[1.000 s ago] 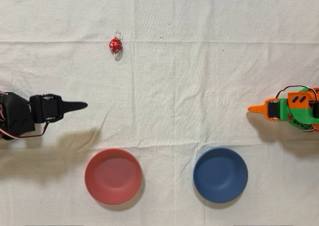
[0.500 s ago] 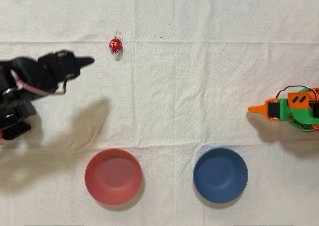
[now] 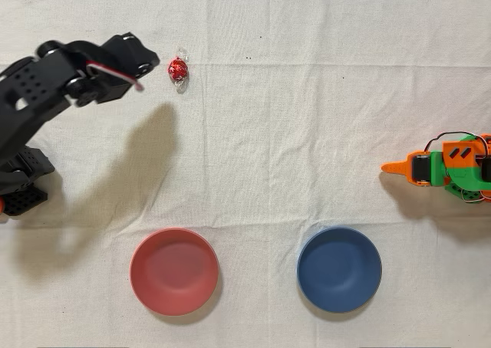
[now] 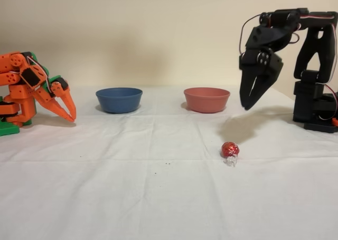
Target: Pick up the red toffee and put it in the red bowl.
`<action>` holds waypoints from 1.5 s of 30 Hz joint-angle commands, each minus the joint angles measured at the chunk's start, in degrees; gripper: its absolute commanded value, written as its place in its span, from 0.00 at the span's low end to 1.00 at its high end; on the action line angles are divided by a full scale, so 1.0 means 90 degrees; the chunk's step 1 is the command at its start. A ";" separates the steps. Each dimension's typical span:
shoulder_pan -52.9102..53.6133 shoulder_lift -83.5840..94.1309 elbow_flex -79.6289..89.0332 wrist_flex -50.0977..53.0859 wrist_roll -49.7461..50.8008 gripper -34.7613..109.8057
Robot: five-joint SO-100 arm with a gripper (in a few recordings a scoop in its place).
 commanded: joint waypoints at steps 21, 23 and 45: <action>-0.0088 -0.1055 -0.0439 -0.0586 -0.0684 0.31; -0.0098 -0.1016 -0.0361 -0.0586 -0.0723 0.38; 0.0039 -0.0908 0.0303 -0.1113 -0.1172 0.49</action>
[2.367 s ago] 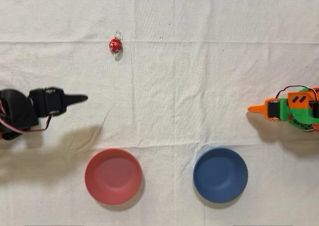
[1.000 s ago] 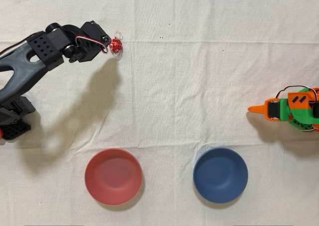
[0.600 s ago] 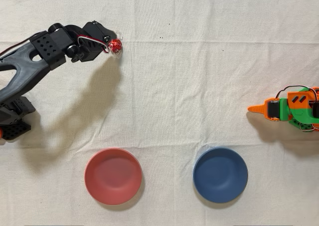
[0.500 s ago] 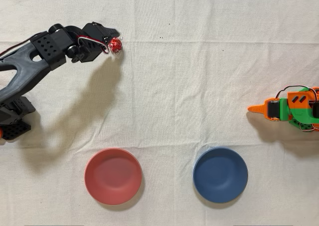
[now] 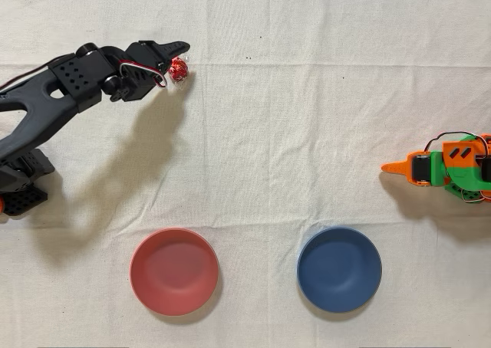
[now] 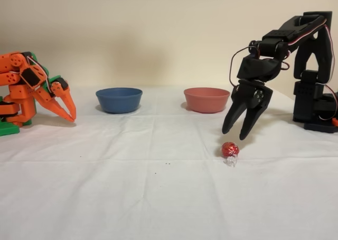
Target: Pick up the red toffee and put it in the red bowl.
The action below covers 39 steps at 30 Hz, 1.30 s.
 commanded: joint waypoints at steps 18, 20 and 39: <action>0.0010 -0.0781 -0.0400 -0.0820 -0.0098 0.49; 0.0010 -0.0908 -0.0488 -0.0850 -0.0117 0.49; 0.0186 -0.1201 -0.0781 -0.0840 -0.0273 0.40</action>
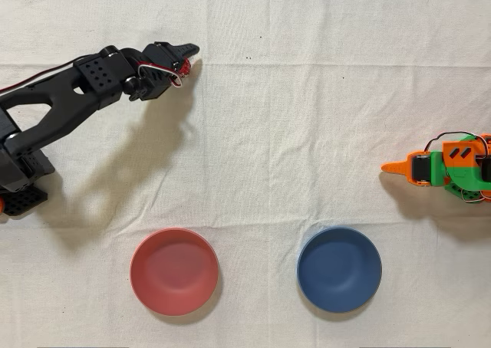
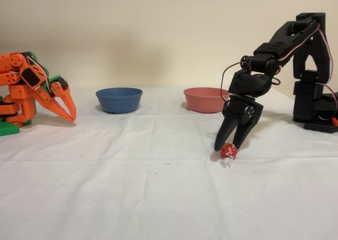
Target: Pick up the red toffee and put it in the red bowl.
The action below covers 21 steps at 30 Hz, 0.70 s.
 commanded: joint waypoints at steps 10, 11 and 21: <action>0.0029 0.0117 -0.0166 0.0000 -0.0166 0.32; 0.0029 0.0127 -0.0156 0.0000 -0.0166 0.32; 0.0107 0.0400 0.0195 -0.0029 -0.0195 0.32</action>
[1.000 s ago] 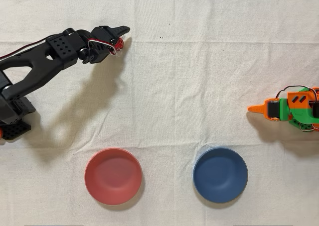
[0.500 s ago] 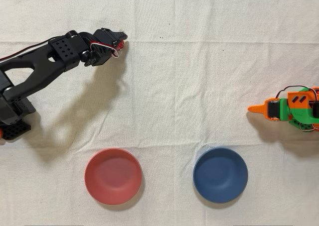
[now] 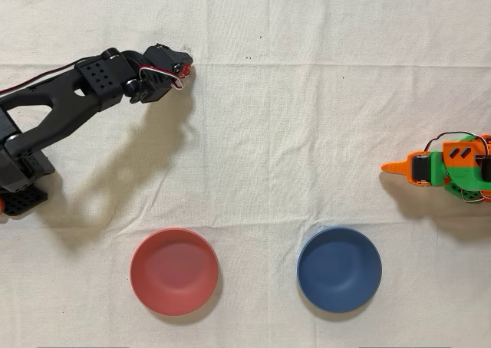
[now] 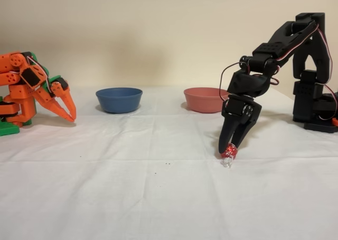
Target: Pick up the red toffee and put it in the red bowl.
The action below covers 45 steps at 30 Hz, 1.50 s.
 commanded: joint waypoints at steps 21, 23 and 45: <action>0.0566 0.2998 0.0996 0.1162 -0.0156 0.31; 0.0664 0.3262 0.0986 0.1318 -0.0225 0.31; 0.2949 0.4873 0.0205 0.2432 -0.1279 0.31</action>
